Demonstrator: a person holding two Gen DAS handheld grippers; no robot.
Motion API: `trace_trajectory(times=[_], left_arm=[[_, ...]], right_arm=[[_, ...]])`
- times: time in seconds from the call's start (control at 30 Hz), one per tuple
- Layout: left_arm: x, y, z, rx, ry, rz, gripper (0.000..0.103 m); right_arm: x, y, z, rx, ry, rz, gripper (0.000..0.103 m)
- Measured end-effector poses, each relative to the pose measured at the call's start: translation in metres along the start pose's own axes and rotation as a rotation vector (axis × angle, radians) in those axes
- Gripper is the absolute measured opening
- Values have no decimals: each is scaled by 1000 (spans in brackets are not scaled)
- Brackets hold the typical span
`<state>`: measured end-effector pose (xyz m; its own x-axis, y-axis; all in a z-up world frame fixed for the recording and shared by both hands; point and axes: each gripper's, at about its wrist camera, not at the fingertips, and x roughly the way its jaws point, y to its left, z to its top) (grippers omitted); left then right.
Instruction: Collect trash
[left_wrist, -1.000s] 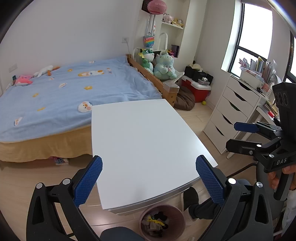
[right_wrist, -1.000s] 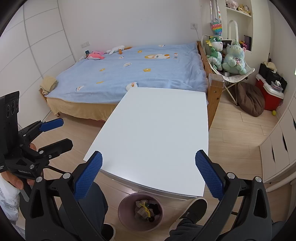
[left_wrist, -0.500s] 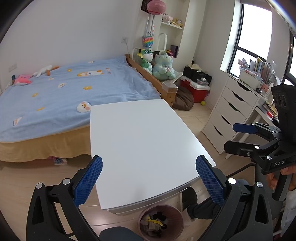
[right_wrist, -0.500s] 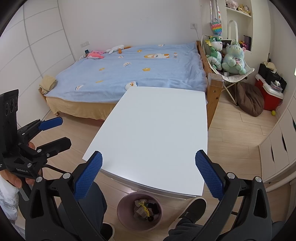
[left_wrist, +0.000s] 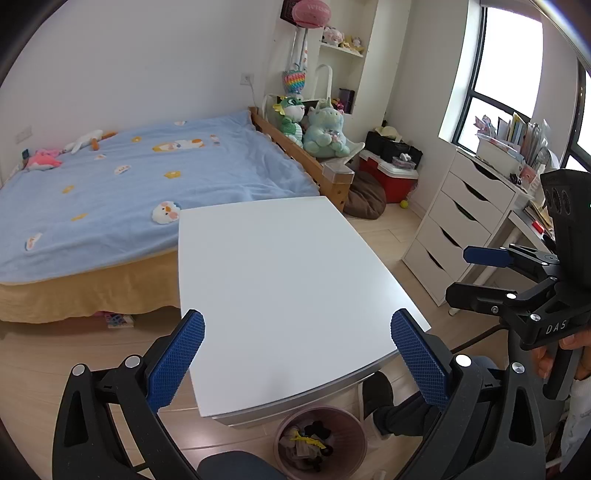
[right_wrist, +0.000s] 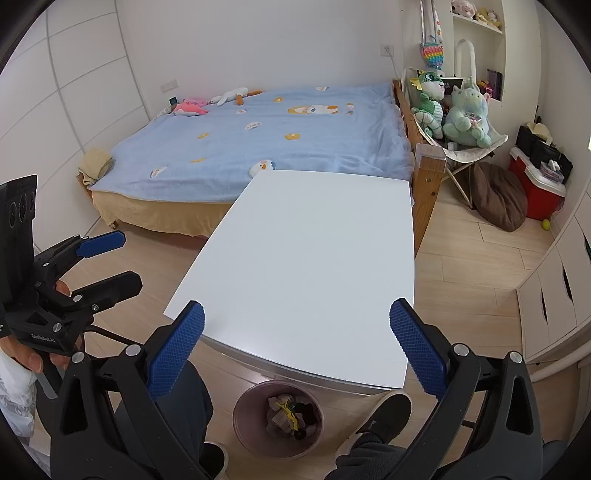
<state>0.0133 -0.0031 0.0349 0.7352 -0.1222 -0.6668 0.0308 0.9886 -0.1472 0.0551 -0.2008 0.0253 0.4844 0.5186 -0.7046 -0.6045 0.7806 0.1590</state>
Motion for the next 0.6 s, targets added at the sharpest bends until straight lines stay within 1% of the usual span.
trace_trajectory(times=[0.4,0.6], left_arm=[[0,0,-1,-2,-1,-5,97],[2,-4,-3,3,-4,11,97]], right_arm=[[1,-5,-6,0,4,-1,99],[2,-4,-5,0,5,-1,99]])
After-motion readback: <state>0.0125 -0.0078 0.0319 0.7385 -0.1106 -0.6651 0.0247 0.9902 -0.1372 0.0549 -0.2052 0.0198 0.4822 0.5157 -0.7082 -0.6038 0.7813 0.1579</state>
